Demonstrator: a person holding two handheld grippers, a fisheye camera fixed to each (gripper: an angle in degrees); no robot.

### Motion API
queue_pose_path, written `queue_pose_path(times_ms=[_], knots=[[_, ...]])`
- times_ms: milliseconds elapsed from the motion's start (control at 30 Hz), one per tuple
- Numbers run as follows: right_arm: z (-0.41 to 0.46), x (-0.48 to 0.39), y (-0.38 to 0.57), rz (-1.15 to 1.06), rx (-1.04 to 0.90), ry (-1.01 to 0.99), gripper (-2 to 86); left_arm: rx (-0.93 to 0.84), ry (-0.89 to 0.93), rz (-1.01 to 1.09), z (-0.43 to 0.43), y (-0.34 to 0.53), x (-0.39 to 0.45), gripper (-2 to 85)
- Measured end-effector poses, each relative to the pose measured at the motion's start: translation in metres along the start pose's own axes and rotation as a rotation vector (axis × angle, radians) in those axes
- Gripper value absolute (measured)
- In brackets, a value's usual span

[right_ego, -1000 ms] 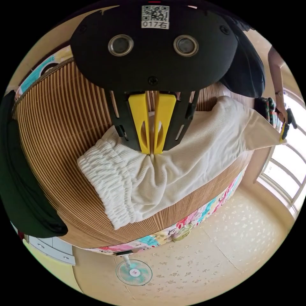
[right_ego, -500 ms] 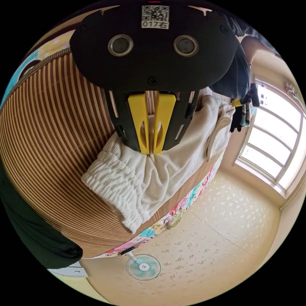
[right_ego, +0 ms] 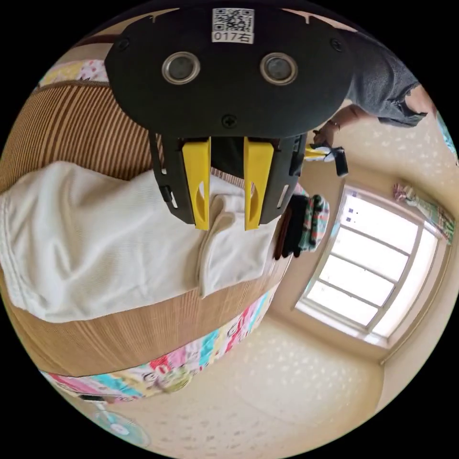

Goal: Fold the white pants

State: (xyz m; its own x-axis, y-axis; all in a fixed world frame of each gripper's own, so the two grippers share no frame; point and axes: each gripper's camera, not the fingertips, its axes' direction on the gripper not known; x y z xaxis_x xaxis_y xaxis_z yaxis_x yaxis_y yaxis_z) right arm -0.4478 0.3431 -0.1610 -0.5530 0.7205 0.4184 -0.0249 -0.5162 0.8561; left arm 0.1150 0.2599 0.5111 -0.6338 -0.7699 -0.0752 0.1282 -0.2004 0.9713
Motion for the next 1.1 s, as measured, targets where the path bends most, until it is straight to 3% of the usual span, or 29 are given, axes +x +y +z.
queue_pose_path(times_ms=[133, 267, 367, 500, 633, 733, 1000, 1100], knots=[[0.067, -0.016, -0.041, 0.021, -0.267, 0.13, 11.3, 0.045, 0.06, -0.039, -0.03, 0.032, -0.014, 8.1], [0.081, -0.023, -0.054, 0.057, -0.246, 0.049, 9.3, 0.226, 0.121, -0.119, -0.071, 0.067, -0.028, 8.0], [0.09, -0.022, -0.061, 0.153, -0.264, 0.118, 5.6, 0.376, 0.148, -0.198, -0.097, 0.089, -0.031, 7.9], [0.075, -0.061, -0.058, 0.059, -0.175, 0.104, 4.1, 0.641, 0.235, -0.335, -0.118, 0.12, -0.041, 7.1], [0.07, -0.067, -0.048, 0.137, -0.185, 0.136, 5.4, 0.634, 0.29, -0.363, -0.122, 0.122, -0.046, 6.5], [0.054, -0.066, -0.036, 0.184, -0.189, 0.124, 7.4, 0.53, 0.149, -0.33, -0.145, 0.117, -0.034, 6.5], [-0.078, -0.13, 0.041, 0.039, 0.018, 0.187, 8.0, 0.546, -0.333, -0.397, -0.225, 0.166, 0.022, 6.2], [-0.113, -0.154, 0.076, 0.017, 0.042, 0.291, 7.2, 0.523, -0.407, -0.47, -0.238, 0.179, 0.025, 6.0]])
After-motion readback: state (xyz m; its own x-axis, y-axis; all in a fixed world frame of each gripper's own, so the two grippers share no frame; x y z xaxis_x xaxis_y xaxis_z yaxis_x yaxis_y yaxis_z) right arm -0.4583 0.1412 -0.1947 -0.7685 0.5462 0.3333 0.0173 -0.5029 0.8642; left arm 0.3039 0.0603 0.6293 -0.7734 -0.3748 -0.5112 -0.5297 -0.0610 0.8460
